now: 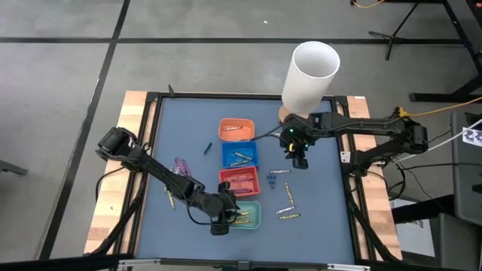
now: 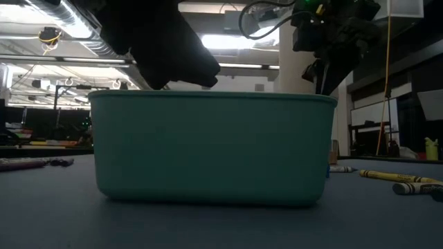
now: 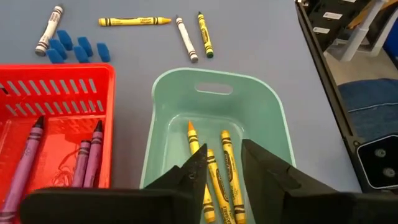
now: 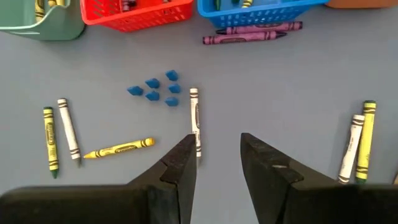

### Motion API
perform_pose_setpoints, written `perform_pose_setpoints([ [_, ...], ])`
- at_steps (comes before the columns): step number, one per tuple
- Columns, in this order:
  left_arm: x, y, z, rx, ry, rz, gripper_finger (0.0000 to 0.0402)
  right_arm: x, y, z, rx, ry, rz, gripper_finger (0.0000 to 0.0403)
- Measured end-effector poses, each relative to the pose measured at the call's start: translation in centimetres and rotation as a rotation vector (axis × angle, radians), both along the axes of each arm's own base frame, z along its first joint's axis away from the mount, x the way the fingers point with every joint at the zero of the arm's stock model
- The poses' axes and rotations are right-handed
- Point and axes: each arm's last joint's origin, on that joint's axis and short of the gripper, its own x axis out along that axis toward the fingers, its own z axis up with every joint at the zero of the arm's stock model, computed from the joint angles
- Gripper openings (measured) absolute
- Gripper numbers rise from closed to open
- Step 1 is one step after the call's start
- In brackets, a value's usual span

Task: Sort crayons
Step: Put the gray crayon into the orange bin

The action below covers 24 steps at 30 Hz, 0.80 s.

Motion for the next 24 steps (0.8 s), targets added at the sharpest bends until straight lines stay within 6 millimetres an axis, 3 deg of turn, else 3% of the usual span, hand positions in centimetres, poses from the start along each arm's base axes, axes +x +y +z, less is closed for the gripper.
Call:
perform_pose_setpoints([
  [8, 0.0, 0.0, 0.0, 0.0, 0.001, 0.0, 0.0099, 0.1, 0.5, -0.2, -0.005, -0.008, 0.019, 0.0124],
  [17, 0.0, 0.0, 0.0, 0.0, 0.001, 0.0, 0.01, 0.0, 3.5, -4.7, -0.079, -0.037, 0.11, 0.0124],
  [24, 0.1, 0.1, 0.0, 0.001, 0.0, 0.005, 0.01, -0.4, 4.7, -7.4, -0.173, -0.106, 0.123, 0.0124],
])
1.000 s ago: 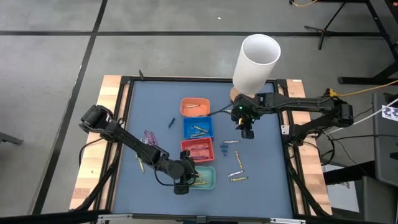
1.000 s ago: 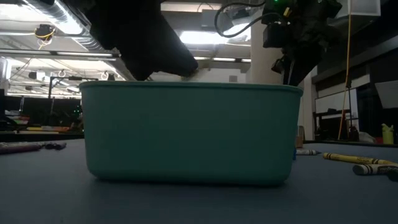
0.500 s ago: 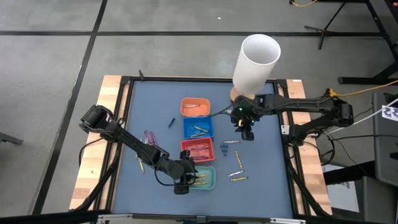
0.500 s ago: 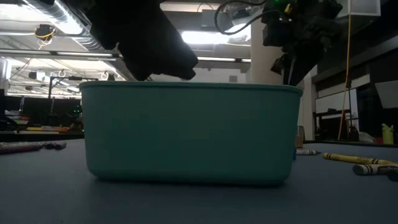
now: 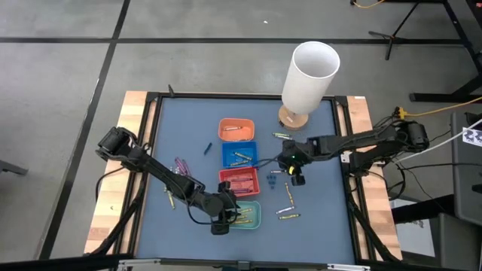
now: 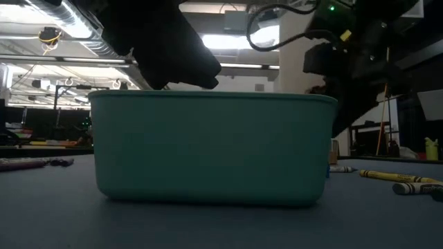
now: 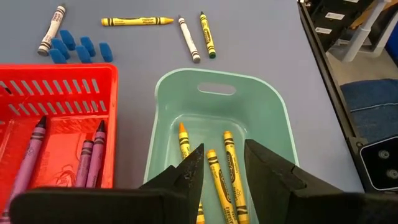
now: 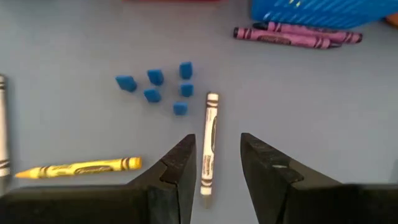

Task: Sort crayons
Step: Put the gray crayon into the orange bin

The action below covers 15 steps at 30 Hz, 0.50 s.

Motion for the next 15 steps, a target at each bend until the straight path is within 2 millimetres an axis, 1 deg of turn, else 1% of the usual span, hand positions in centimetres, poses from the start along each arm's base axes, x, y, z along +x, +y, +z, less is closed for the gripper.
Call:
perform_pose_setpoints([
  [3, 0.0, 0.0, 0.0, 0.0, 0.0, 0.001, 0.01, -0.3, 0.0, -0.8, -0.034, -0.007, -0.018, 0.0124],
  [6, 0.0, 0.0, 0.0, 0.0, 0.0, 0.001, 0.01, -0.6, -0.1, -1.4, -0.031, -0.007, -0.048, 0.0124],
  [15, 0.0, 0.1, 0.0, 0.004, -0.002, 0.005, 0.01, -2.0, -0.1, -3.3, -0.027, 0.055, -0.059, 0.0124],
])
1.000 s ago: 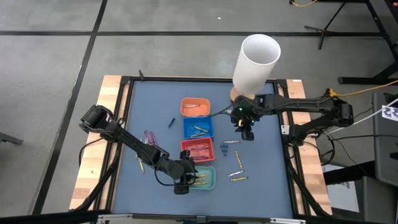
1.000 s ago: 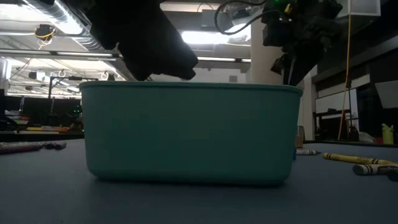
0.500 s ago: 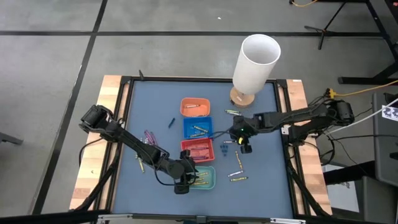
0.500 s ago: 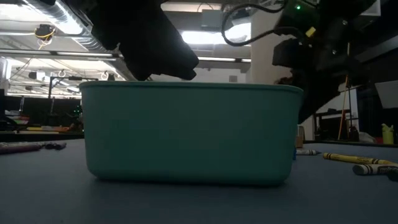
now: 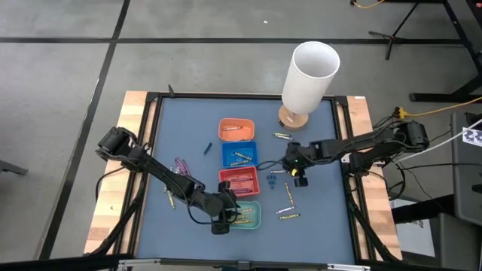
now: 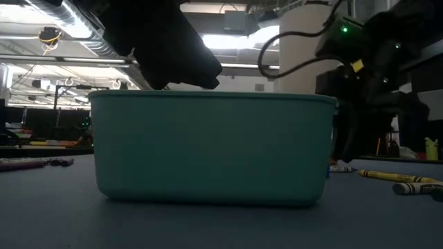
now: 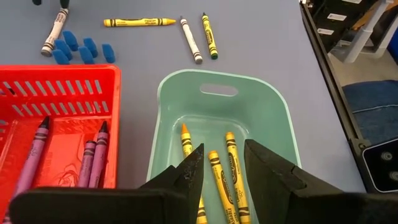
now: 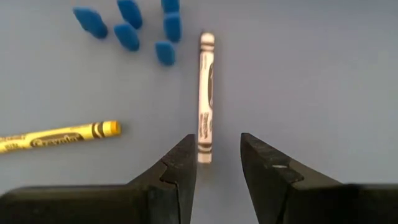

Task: Sort crayons
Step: Put the gray crayon into the orange bin

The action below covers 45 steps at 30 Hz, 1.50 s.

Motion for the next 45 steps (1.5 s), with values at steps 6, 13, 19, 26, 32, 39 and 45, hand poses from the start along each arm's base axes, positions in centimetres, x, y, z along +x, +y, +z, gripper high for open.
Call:
perform_pose_setpoints([
  [6, 0.0, 0.0, 0.0, 0.0, 0.0, 0.0, 0.01, -0.4, 0.0, -0.9, 0.017, -0.031, 0.008, 0.0124],
  [13, 0.0, 0.0, 0.0, 0.0, -0.001, 0.001, 0.01, -0.6, 0.0, -2.1, 0.016, -0.068, 0.008, 0.0124],
  [19, 0.1, 0.2, 0.0, 0.0, -0.002, 0.007, 0.01, -0.6, 0.0, -2.5, 0.017, -0.054, 0.007, 0.0124],
  [26, 0.4, 0.8, 0.0, 0.0, -0.002, 0.026, 0.01, -0.4, 0.0, -2.5, 0.017, -0.068, 0.008, 0.01],
  [32, 0.5, 1.1, 0.0, 0.001, -0.002, 0.032, 0.01, -0.5, 0.1, -2.5, 0.024, -0.066, 0.012, 0.0034],
  [39, 0.2, 1.2, 1.0, -0.011, -0.018, 0.028, 0.01, -0.5, 0.1, -2.5, 0.023, -0.063, 0.011, 0.0014],
  [45, -0.8, 1.6, 2.8, -0.007, -0.01, 0.025, 0.01, 0.1, 0.0, -1.8, 0.013, -0.048, 0.011, 0.0031],
])
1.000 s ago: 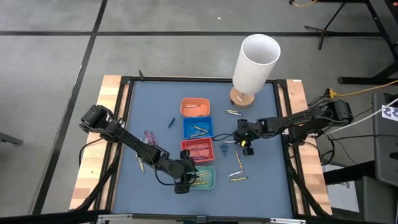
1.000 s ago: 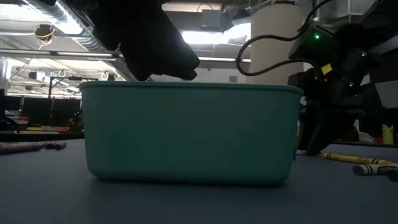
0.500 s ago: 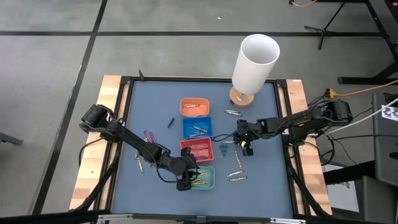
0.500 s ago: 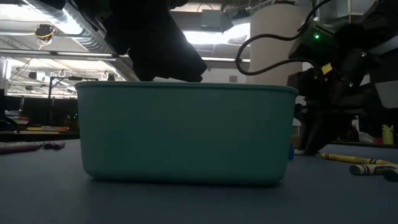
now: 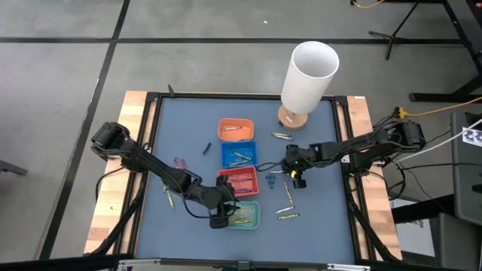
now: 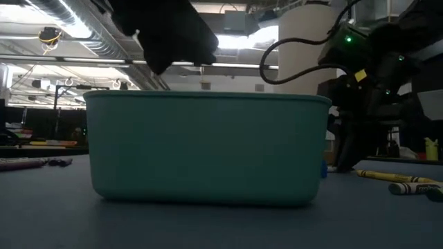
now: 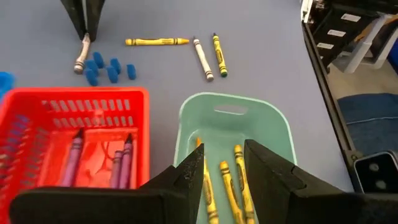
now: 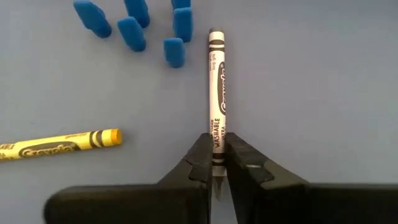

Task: Sort crayons
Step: Put the gray crayon into the orange bin

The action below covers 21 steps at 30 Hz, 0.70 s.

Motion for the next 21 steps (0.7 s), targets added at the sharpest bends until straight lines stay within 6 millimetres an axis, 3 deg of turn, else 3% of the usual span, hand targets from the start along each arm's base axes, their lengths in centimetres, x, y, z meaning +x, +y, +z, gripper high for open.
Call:
perform_pose_setpoints([
  [12, -2.7, 1.4, 3.6, 0.03, 0.031, 0.023, 0.01, 3.0, -0.7, 5.5, -0.277, 0.015, 0.013, 0.0018],
  [21, -3.8, 2.3, 4.2, 0.117, 0.059, 0.105, 0.01, 6.0, -1.0, 9.7, -0.462, -0.238, 0.014, 0.0018],
])
